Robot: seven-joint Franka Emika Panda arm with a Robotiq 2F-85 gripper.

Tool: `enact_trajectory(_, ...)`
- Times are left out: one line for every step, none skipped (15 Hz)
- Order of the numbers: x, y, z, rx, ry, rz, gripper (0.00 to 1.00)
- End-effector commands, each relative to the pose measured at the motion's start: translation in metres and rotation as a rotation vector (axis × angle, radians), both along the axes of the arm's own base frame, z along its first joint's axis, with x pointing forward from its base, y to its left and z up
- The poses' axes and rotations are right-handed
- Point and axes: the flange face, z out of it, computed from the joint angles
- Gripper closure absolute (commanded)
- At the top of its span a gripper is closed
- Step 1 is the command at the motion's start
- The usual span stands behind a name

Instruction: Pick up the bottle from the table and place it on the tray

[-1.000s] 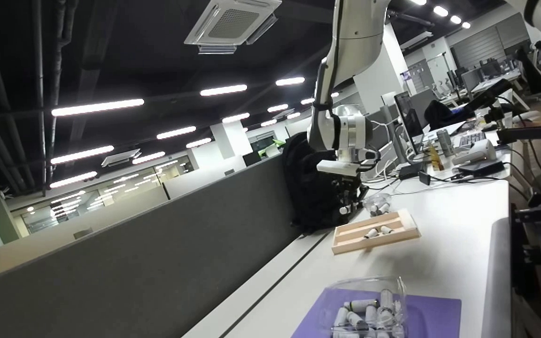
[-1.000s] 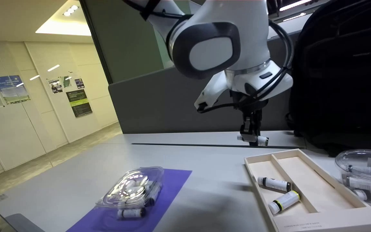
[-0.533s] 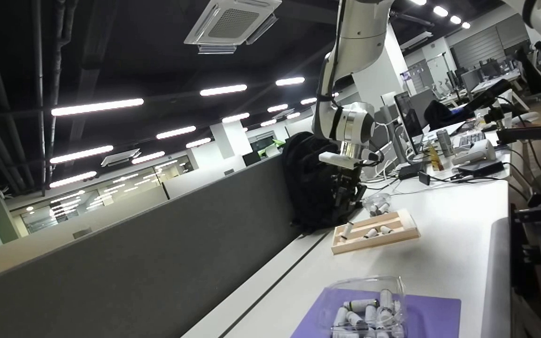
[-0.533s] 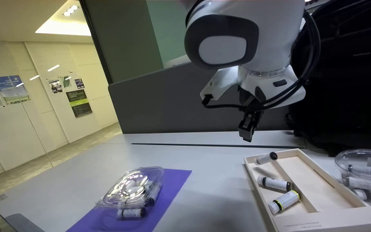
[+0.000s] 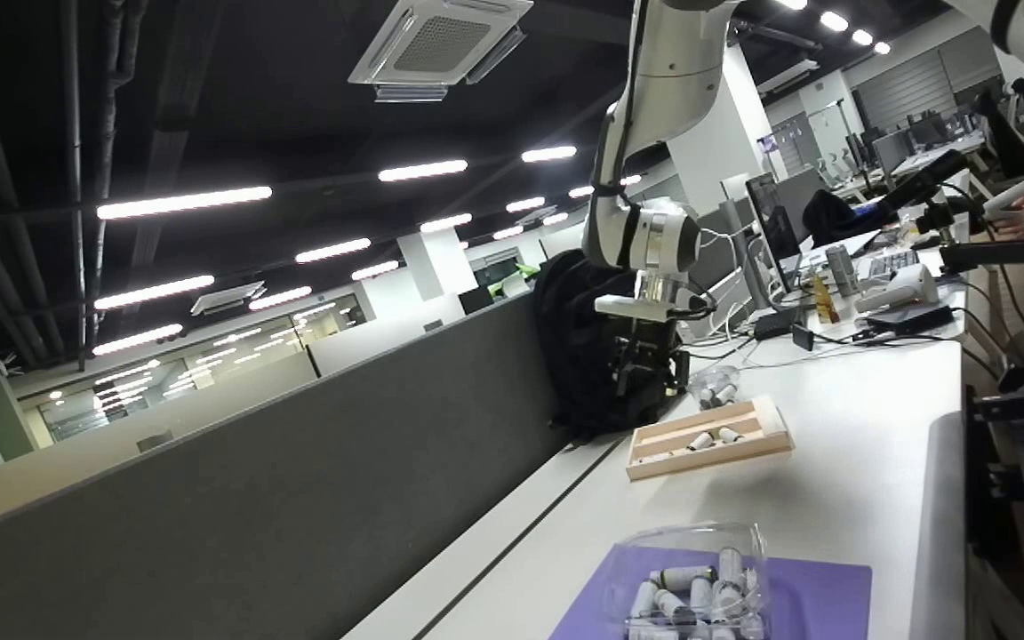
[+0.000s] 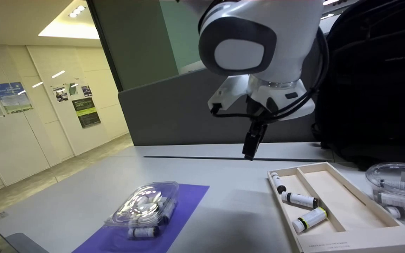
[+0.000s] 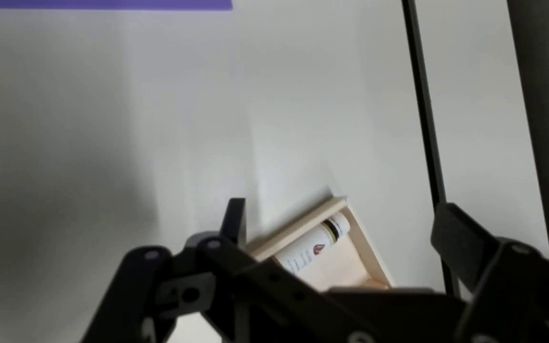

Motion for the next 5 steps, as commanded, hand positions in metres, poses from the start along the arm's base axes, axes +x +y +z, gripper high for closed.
enact_trajectory(0.005, 0.036, 0.007, 0.048, 0.115, 0.139, 0.00)
enact_trajectory(0.005, 0.046, 0.006, 0.057, 0.170, 0.177, 0.00)
enact_trajectory(0.005, 0.055, 0.006, 0.058, 0.221, 0.217, 0.00)
enact_trajectory(0.005, 0.062, 0.008, 0.053, 0.272, 0.240, 0.00)
enact_trajectory(0.005, 0.068, 0.010, 0.051, 0.318, 0.263, 0.00)
